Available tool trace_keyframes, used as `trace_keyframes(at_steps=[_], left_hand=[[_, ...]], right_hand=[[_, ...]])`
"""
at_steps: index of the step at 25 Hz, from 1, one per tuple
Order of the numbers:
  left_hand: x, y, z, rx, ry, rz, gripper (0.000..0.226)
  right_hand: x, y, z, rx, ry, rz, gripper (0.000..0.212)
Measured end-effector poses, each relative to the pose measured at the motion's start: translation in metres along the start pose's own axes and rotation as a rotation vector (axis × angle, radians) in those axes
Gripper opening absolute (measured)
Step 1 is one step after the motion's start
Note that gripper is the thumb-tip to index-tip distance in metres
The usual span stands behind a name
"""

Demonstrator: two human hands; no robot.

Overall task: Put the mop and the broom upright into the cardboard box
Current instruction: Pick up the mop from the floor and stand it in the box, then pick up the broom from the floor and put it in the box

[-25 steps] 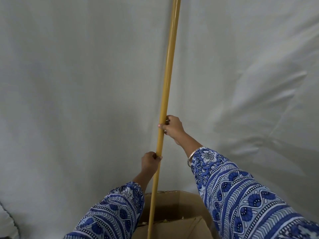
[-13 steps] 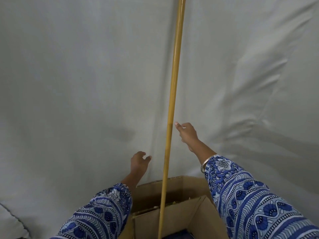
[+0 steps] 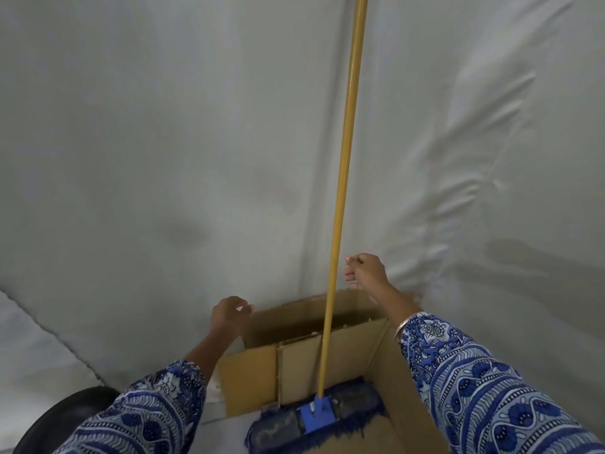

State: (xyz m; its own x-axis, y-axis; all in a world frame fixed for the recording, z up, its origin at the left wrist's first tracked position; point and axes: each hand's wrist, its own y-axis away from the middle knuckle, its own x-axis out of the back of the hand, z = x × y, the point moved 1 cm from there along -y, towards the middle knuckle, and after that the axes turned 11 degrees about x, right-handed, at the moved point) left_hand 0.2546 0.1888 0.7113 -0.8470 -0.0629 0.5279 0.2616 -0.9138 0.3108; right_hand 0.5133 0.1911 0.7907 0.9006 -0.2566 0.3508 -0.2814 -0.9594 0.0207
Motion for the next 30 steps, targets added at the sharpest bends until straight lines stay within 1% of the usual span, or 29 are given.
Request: trace_keyframes(at_steps=[5,7,10,13,16,19,21,23,26,28,30], left_hand=[[0.04,0.005,-0.087,0.062,-0.108,-0.049,0.021],[0.052,-0.006,-0.122,0.083,-0.168,-0.092,0.022],[0.065,-0.042,-0.188,0.115,-0.243,-0.153,0.022],[0.064,-0.075,-0.267,0.163,-0.357,-0.2,0.013],[0.036,-0.115,-0.368,0.243,-0.439,-0.236,0.018],[-0.014,-0.141,-0.479,0.284,-0.575,-0.306,0.025],[-0.052,-0.15,-0.544,0.279,-0.629,-0.347,0.031],[-0.093,-0.158,-0.611,0.248,-0.675,-0.355,0.032],[-0.146,-0.17,-0.684,0.207,-0.736,-0.371,0.034],[-0.177,-0.177,-0.724,0.17,-0.791,-0.41,0.037],[-0.199,-0.181,-0.748,0.134,-0.883,-0.449,0.038]], right_hand=[[-0.056,0.05,0.036,-0.133,-0.016,-0.03,0.024],[-0.084,0.056,0.057,-0.183,0.001,-0.003,0.024],[-0.139,0.057,0.1,-0.252,-0.018,0.056,0.022],[-0.206,0.065,0.164,-0.387,-0.055,0.054,0.014],[-0.28,0.08,0.264,-0.557,-0.082,0.004,0.014],[-0.348,0.106,0.387,-0.693,-0.125,-0.016,0.008],[-0.382,0.123,0.465,-0.778,-0.153,0.017,0.015],[-0.417,0.143,0.545,-0.851,-0.168,0.044,0.015],[-0.457,0.164,0.629,-0.927,-0.125,0.045,0.016],[-0.486,0.173,0.677,-0.946,-0.114,0.034,0.022],[-0.51,0.178,0.708,-0.964,-0.102,0.027,0.021]])
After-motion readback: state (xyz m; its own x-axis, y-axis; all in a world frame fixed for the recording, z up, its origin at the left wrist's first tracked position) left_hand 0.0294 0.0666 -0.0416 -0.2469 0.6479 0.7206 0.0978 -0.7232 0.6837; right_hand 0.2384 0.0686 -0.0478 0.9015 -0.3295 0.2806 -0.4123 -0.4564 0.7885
